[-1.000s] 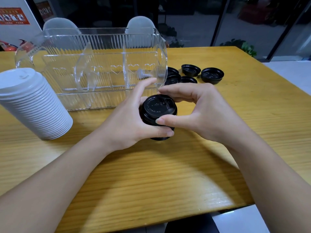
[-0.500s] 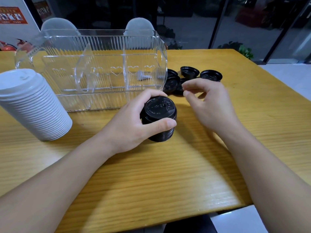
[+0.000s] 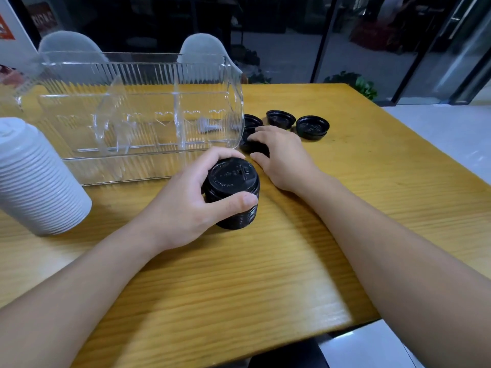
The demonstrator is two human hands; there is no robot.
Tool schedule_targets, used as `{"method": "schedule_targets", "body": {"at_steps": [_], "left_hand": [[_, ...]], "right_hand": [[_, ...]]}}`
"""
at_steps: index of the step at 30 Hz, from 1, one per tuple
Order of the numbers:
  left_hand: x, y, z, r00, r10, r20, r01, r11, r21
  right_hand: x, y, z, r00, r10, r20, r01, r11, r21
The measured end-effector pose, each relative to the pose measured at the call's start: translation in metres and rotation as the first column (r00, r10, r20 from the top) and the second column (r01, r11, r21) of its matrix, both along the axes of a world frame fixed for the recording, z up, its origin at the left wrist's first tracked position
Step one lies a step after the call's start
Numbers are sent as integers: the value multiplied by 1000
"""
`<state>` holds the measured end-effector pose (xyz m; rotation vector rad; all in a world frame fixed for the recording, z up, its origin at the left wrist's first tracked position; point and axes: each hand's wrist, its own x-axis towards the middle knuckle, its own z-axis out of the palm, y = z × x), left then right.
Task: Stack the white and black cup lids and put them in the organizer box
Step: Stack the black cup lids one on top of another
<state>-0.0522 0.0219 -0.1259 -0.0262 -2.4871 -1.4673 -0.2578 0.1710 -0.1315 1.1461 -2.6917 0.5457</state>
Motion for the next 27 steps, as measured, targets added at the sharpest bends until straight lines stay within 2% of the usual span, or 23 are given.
{"method": "schedule_targets", "body": {"at_steps": [8,12,15,19,27], "left_hand": [[0,-2,-1,1000,-10,-11,10,1000,-16],[0,-4,0,1000,-19,-24,19,999,-26],[0,-4,1,999,-9,-35,8,1000,-30],[0,-5,1,999,0,-39,-2,999,-48],[0,-4,2,999,2,-34,-4,999,-48]], "right_hand": [[16,29,-2,996,82,-17,-83,993,-90],[23,57,-9,988,147,51,-135,971,-198],[23,63,-11,987,156,34,-144,963,-229],[18,63,-11,975,206,83,-165,923,-348],[26,67,6,935,278,223,-108,818,-565]]}}
